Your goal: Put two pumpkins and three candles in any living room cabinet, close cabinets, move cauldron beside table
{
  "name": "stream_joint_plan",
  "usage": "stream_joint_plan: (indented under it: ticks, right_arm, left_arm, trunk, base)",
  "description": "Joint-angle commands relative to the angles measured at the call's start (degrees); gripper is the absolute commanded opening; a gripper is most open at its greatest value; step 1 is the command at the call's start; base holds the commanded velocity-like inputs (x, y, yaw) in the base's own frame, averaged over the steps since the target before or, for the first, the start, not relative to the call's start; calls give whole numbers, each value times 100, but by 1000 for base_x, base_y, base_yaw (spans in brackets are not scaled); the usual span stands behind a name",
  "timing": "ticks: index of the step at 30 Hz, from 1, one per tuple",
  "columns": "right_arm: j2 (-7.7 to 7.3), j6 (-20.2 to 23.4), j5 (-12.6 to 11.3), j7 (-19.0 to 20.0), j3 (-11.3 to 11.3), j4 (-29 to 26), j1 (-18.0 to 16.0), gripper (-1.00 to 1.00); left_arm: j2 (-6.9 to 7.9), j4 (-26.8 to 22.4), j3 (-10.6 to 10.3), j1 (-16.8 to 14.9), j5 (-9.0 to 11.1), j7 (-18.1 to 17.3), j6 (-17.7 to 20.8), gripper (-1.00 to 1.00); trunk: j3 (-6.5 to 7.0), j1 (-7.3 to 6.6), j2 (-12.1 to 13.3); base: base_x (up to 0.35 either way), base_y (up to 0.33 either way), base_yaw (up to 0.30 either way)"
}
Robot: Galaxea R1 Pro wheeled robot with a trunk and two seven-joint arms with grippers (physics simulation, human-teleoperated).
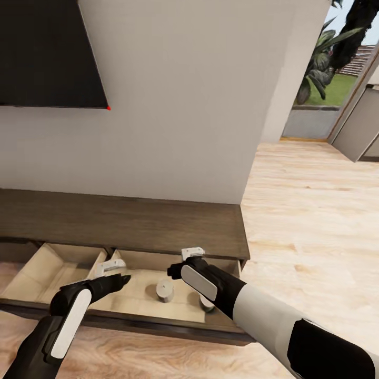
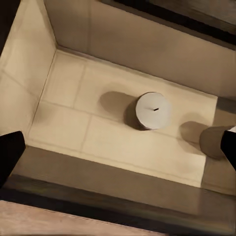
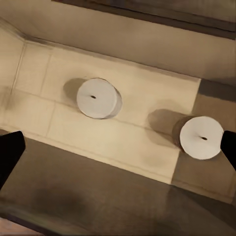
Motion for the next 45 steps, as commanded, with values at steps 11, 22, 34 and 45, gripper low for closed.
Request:
stream_joint_plan:
  ticks: [11, 22, 34, 45]
  right_arm:
    - [0, 4, -34, -32, 17, -4, -7, 100]
    - [0, -1, -32, -32, 19, -4, -7, 100]
    - [0, -7, -20, 45, 26, -4, -7, 100]
    - [0, -19, -17, 47, 26, -13, -7, 100]
  left_arm:
    - [3, -9, -4, -3, 59, 53, 20, 100]
    - [0, -15, -4, -3, 57, 57, 19, 100]
    - [-2, -12, -4, -3, 55, 52, 19, 100]
    - [3, -24, 1, -3, 58, 51, 26, 100]
  trunk:
    - [245, -243, 440]
    - [491, -484, 882]
    - [759, -748, 1363]
    - [933, -902, 1644]
  base:
    - [-74, 0, 264]
    - [-36, 0, 269]
    - [0, 0, 270]
    - [0, 0, 270]
